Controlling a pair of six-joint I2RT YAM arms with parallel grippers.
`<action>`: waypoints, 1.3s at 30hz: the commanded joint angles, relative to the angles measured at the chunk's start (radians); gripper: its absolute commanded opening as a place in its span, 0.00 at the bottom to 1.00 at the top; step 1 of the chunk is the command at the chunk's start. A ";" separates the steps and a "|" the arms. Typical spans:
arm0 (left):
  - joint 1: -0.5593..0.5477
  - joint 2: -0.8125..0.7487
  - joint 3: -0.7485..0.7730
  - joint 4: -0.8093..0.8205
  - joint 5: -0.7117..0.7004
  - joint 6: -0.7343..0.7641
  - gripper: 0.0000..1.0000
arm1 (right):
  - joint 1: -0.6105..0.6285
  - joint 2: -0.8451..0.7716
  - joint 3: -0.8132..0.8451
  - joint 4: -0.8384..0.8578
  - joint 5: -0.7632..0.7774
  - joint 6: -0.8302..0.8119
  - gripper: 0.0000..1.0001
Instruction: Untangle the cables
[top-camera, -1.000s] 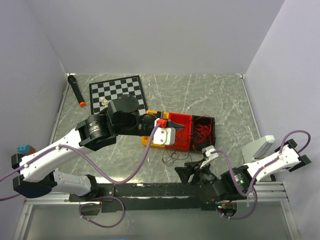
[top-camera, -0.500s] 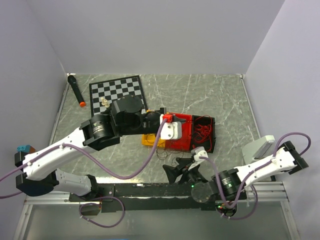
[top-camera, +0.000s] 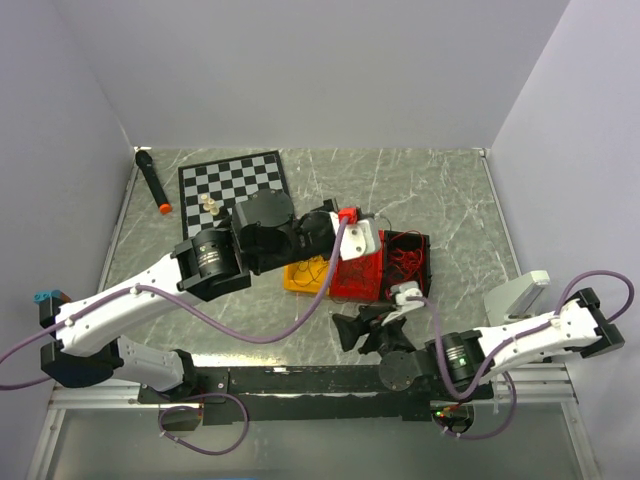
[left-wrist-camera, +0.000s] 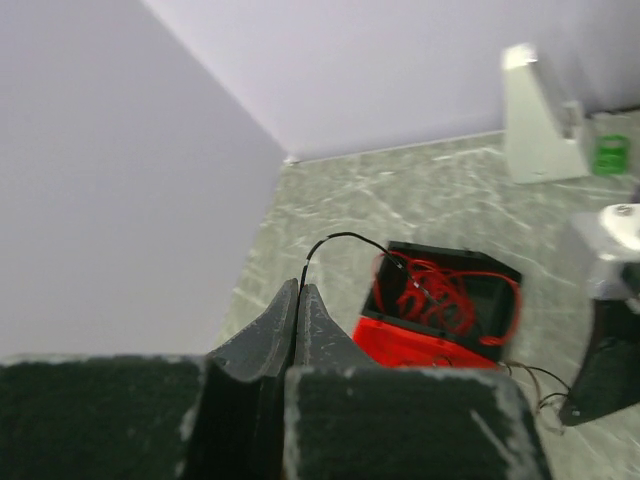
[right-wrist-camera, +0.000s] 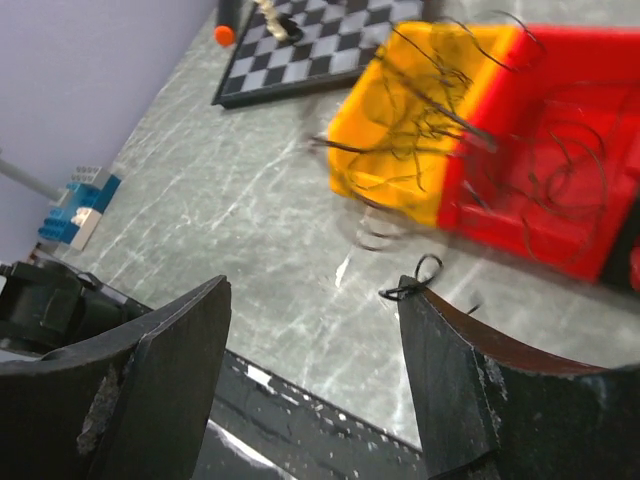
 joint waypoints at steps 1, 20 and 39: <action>-0.005 0.001 0.029 0.125 -0.180 -0.011 0.01 | 0.010 -0.078 0.042 -0.355 0.022 0.340 0.74; -0.007 0.020 0.046 0.169 -0.306 -0.098 0.01 | 0.096 0.121 0.247 -0.787 0.135 0.712 0.79; -0.035 0.063 0.095 0.176 -0.375 -0.109 0.01 | -0.202 -0.082 -0.052 0.496 -0.191 -0.420 0.83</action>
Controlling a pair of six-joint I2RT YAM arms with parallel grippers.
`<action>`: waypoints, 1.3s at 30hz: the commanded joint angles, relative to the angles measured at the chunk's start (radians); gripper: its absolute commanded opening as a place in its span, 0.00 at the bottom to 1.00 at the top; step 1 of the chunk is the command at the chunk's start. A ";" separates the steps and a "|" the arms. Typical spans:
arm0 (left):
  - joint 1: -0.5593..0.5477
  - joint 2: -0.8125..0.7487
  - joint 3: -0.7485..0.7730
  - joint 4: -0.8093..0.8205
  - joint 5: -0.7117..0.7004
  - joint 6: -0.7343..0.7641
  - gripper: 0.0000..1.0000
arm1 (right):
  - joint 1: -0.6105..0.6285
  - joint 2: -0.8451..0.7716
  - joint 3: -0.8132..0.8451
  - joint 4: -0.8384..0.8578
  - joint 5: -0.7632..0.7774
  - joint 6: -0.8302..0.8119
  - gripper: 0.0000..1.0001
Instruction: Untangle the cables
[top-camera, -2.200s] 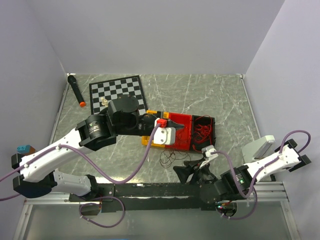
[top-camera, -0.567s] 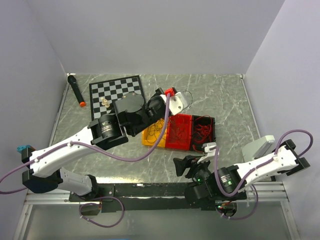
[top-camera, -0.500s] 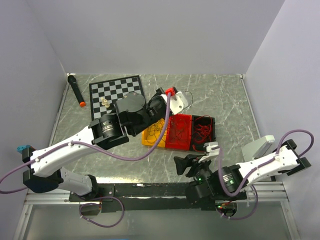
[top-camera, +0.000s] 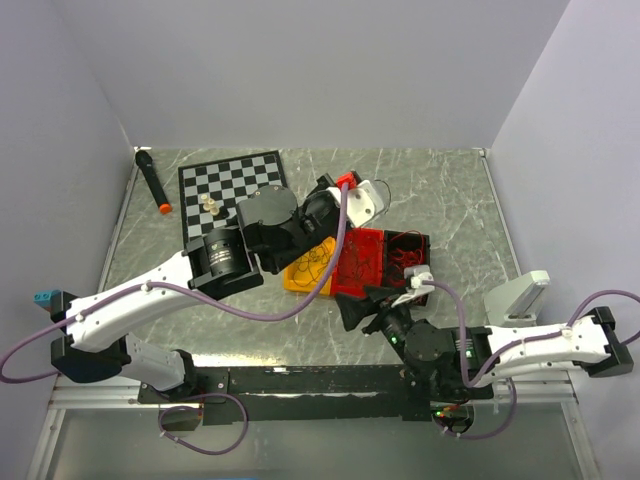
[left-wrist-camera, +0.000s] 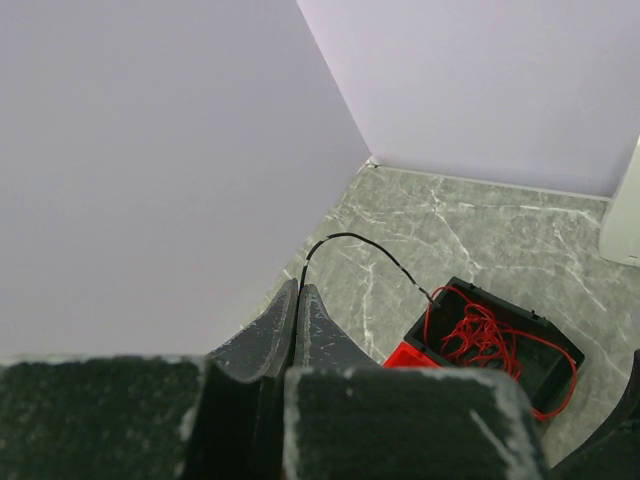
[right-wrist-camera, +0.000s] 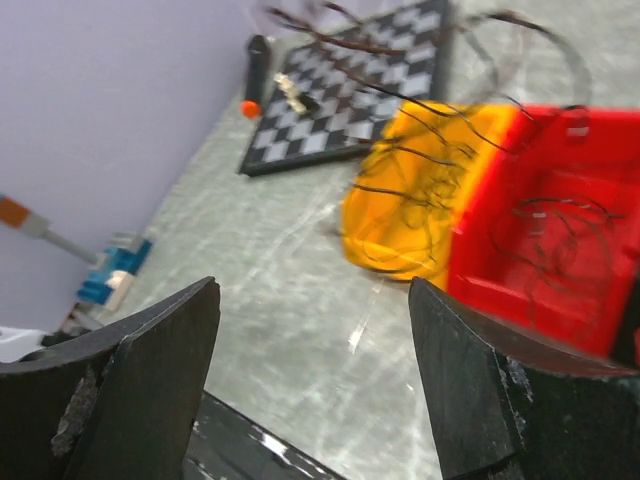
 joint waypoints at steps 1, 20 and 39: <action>-0.006 0.007 0.037 0.032 -0.046 -0.024 0.01 | -0.046 0.061 0.070 0.190 -0.092 -0.166 0.83; -0.006 -0.020 0.042 0.041 -0.056 -0.001 0.01 | -0.359 0.228 0.100 0.256 -0.368 -0.144 0.35; -0.002 0.052 0.281 0.427 -0.117 0.473 0.01 | -0.048 0.231 -0.155 -0.246 -0.290 0.518 0.00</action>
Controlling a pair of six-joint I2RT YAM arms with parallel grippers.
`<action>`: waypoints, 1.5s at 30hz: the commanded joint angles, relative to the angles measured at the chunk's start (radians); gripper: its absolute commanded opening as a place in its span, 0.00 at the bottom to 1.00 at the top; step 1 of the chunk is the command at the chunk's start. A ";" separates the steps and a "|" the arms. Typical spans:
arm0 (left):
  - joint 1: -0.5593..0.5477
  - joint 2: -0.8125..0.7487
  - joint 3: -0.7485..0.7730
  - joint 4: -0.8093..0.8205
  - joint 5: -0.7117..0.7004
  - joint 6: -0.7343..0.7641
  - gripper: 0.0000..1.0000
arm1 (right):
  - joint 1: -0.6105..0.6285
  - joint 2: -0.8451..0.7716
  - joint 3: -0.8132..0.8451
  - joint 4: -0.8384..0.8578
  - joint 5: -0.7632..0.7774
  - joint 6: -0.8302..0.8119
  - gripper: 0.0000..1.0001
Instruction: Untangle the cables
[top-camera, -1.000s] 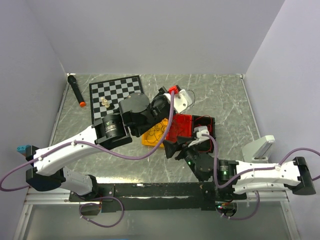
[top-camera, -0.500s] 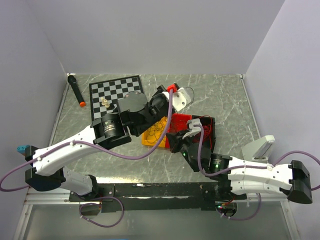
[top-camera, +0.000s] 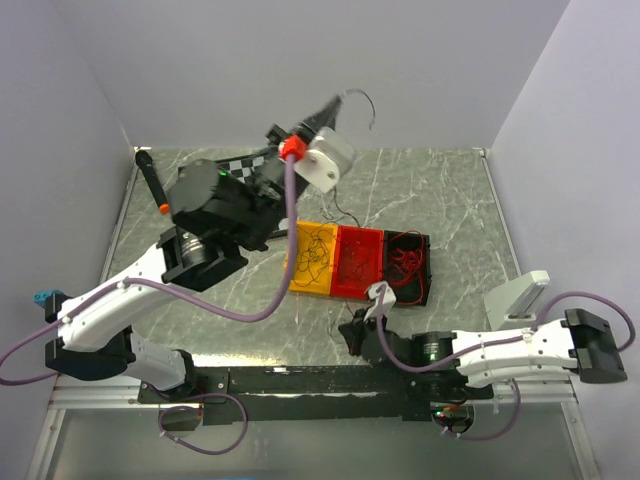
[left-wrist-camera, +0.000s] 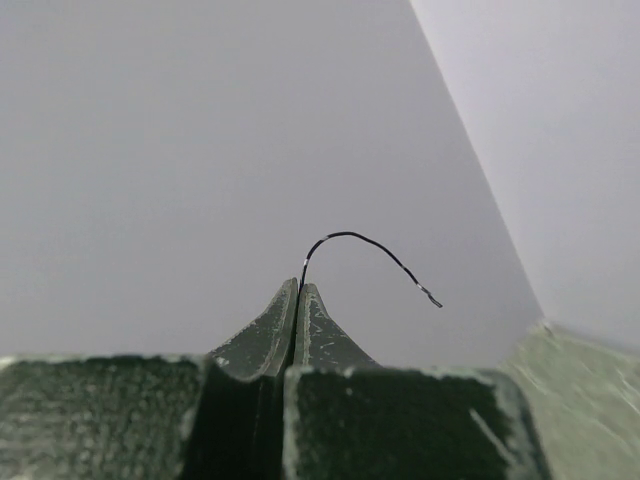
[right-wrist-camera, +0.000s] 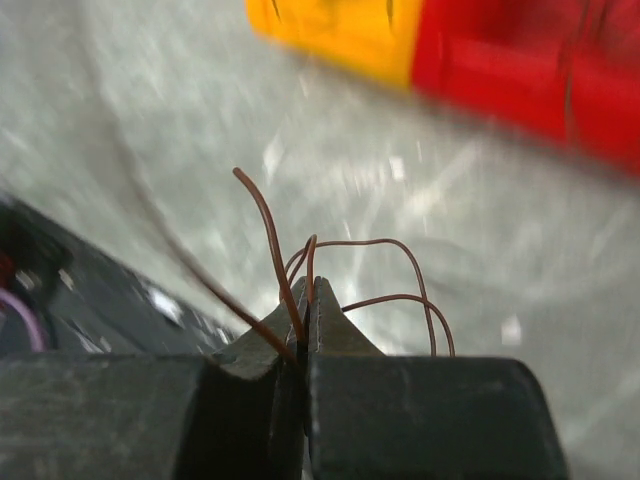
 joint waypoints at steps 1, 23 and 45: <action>-0.002 0.019 0.067 0.191 -0.020 0.167 0.01 | 0.104 0.045 -0.004 -0.195 0.076 0.287 0.00; 0.145 0.060 -0.006 0.464 0.019 0.235 0.01 | 0.337 0.087 0.014 -0.586 0.182 0.766 0.00; 0.360 -0.018 -0.656 0.380 0.034 -0.030 0.01 | 0.400 -0.180 0.235 -0.692 0.388 0.490 0.00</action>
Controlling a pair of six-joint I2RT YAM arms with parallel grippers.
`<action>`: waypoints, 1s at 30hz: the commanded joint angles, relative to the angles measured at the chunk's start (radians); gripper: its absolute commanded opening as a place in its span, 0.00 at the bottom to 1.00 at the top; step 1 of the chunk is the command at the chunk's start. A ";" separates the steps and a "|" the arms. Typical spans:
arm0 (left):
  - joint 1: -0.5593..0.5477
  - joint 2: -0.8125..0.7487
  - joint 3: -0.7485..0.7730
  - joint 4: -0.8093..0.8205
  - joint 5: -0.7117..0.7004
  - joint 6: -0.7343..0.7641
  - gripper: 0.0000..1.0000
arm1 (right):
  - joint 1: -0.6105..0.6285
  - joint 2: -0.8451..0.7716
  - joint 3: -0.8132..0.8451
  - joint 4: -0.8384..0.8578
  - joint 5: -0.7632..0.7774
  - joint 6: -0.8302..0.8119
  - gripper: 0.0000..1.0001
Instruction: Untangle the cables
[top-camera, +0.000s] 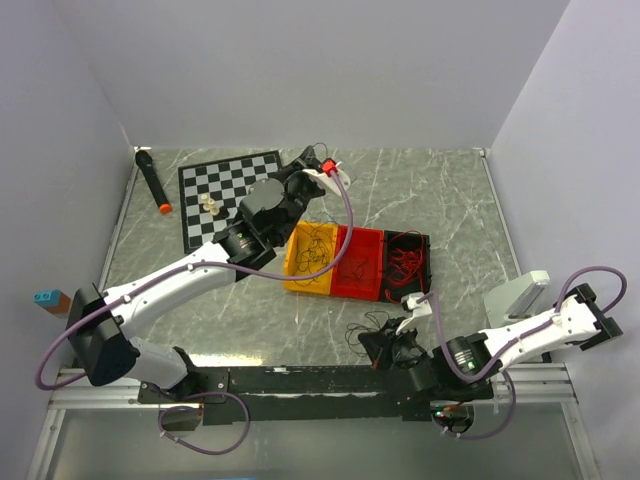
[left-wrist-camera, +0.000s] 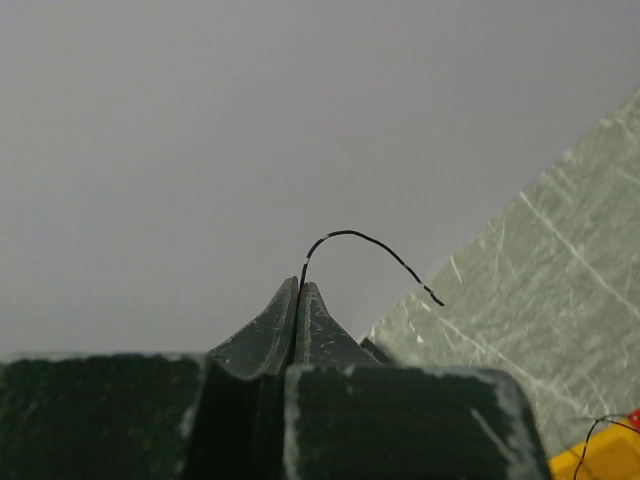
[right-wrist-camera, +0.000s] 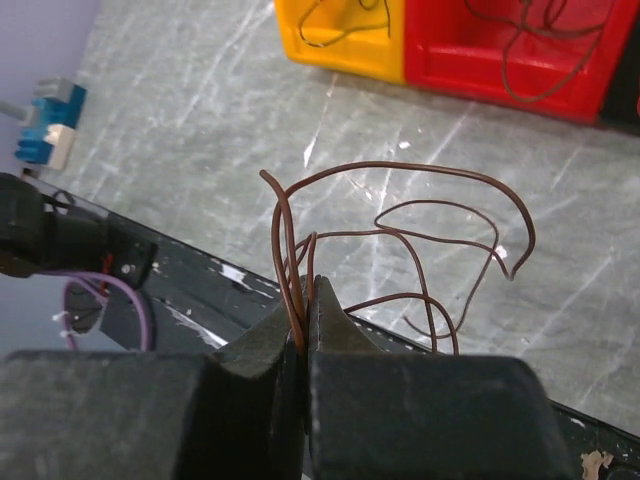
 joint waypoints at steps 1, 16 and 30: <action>0.031 -0.003 0.002 0.048 0.033 -0.041 0.01 | 0.019 -0.031 0.051 -0.028 0.079 -0.049 0.00; 0.032 0.035 0.050 -0.281 0.106 -0.267 0.01 | 0.020 -0.052 0.150 -0.150 0.173 -0.034 0.00; 0.095 0.276 0.271 -0.763 0.249 -0.626 0.01 | -0.038 -0.055 0.367 -0.452 0.351 -0.007 0.00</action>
